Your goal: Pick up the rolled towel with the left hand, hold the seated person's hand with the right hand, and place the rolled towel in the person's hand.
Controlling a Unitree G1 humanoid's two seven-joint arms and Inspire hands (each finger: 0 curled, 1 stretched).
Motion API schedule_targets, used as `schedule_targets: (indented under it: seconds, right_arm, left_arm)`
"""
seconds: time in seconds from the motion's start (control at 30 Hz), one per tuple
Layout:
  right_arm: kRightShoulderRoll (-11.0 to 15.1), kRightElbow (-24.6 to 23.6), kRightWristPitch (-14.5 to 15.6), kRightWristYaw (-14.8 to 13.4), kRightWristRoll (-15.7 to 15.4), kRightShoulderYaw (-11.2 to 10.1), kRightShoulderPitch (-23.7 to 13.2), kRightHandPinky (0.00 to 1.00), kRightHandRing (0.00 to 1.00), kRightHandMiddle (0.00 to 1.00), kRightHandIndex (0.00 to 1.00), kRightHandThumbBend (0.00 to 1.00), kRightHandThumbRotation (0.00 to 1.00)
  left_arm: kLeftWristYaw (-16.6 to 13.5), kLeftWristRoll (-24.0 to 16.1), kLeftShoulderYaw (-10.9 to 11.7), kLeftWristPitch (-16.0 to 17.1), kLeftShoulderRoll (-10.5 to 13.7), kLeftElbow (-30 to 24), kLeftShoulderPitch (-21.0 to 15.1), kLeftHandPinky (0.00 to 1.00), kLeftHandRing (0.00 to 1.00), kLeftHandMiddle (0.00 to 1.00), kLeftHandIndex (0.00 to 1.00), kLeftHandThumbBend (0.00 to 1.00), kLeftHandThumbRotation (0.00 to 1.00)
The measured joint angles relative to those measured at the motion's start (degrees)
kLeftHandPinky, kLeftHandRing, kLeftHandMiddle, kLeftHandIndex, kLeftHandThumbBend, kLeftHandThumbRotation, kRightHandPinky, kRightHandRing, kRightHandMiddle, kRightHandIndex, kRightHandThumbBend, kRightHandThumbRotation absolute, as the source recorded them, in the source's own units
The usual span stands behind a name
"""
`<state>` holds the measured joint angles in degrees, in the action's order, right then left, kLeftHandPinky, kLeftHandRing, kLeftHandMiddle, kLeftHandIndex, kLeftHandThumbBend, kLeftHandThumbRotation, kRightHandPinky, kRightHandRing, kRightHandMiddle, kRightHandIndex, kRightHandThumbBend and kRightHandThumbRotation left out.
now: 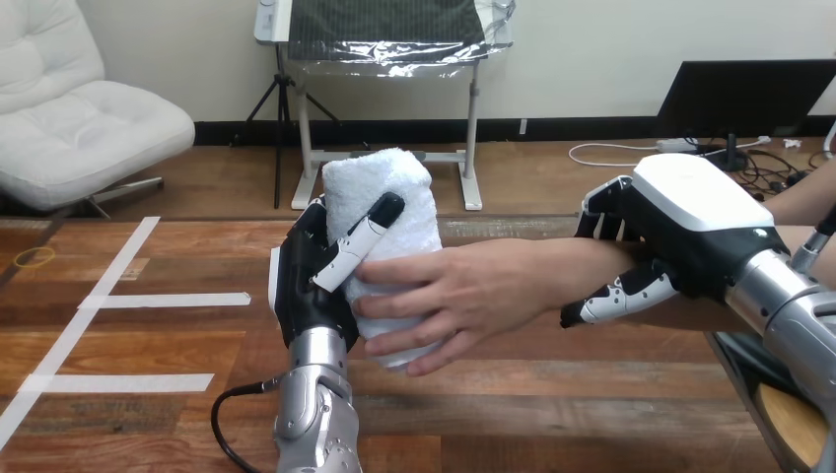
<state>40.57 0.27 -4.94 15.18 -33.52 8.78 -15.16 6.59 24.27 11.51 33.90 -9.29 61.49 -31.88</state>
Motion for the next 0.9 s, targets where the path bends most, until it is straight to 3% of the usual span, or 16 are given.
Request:
schedule_targets:
  seconds: [0.9]
  right_arm:
    - [-0.12, -1.22, 0.05, 0.0, -0.17, 0.0, 0.0, 0.3, 0.35, 0.42, 0.45, 0.89, 0.28]
  left_arm:
    - [-0.05, 0.87, -1.3, -2.57, -0.02, -0.4, 0.01, 0.25, 0.3, 0.36, 0.41, 0.74, 0.0]
